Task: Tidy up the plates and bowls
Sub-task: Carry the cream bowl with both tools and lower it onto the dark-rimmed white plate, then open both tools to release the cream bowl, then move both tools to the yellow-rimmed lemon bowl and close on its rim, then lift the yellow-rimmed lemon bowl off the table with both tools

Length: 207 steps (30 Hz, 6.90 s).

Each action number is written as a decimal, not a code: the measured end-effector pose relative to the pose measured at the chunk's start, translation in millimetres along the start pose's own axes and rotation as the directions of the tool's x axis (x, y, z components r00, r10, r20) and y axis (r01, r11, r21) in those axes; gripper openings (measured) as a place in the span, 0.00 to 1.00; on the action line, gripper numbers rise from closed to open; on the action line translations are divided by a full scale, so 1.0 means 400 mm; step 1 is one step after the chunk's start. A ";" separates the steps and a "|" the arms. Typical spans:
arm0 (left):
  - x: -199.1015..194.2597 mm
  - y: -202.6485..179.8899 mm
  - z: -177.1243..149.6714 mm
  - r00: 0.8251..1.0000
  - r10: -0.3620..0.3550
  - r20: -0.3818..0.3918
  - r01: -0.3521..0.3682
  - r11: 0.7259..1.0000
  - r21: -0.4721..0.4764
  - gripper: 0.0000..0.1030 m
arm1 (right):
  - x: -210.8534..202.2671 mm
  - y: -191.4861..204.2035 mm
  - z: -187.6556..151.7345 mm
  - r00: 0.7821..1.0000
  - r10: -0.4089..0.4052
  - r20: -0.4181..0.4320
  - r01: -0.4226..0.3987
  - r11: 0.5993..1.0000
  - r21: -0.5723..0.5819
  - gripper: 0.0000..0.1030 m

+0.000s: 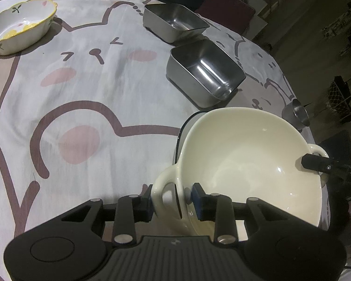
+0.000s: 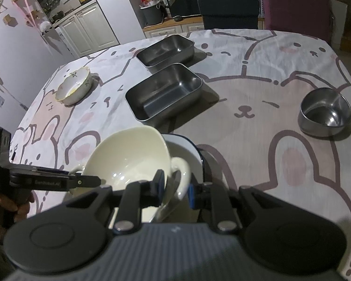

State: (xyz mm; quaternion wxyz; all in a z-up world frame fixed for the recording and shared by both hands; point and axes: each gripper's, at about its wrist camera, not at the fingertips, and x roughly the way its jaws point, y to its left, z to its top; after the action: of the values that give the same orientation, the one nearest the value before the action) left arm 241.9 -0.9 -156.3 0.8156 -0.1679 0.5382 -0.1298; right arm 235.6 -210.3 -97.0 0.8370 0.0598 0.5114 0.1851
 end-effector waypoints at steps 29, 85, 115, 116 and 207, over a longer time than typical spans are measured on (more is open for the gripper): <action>0.001 -0.023 -0.002 0.999 0.033 0.005 -0.034 0.997 0.065 0.33 | 0.022 -0.004 -0.001 0.998 -0.047 -0.041 0.047 0.999 -0.017 0.26; -0.012 -0.051 -0.006 0.998 0.061 0.015 -0.062 0.986 0.158 0.30 | 0.100 -0.041 -0.008 0.986 -0.049 -0.158 0.051 0.999 0.005 0.34; -0.015 -0.054 -0.007 0.996 0.091 0.006 -0.091 0.982 0.168 0.44 | 0.099 -0.054 -0.008 0.986 -0.065 -0.152 0.068 0.997 0.019 0.46; -0.015 -0.054 -0.006 0.995 0.100 0.006 -0.100 0.980 0.170 0.54 | 0.099 -0.055 -0.009 0.986 -0.072 -0.150 0.076 0.997 0.017 0.52; -0.135 0.678 0.427 0.882 0.355 0.310 -0.220 0.892 -0.395 0.23 | 0.684 0.561 0.578 0.997 0.080 -0.013 -0.081 0.987 -0.138 0.23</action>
State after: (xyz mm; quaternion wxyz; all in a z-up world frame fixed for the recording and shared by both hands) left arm 386.8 289.7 -161.2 0.8702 -0.2481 0.4063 0.1266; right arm 494.5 119.3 -151.5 0.8292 0.0213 0.4974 0.2540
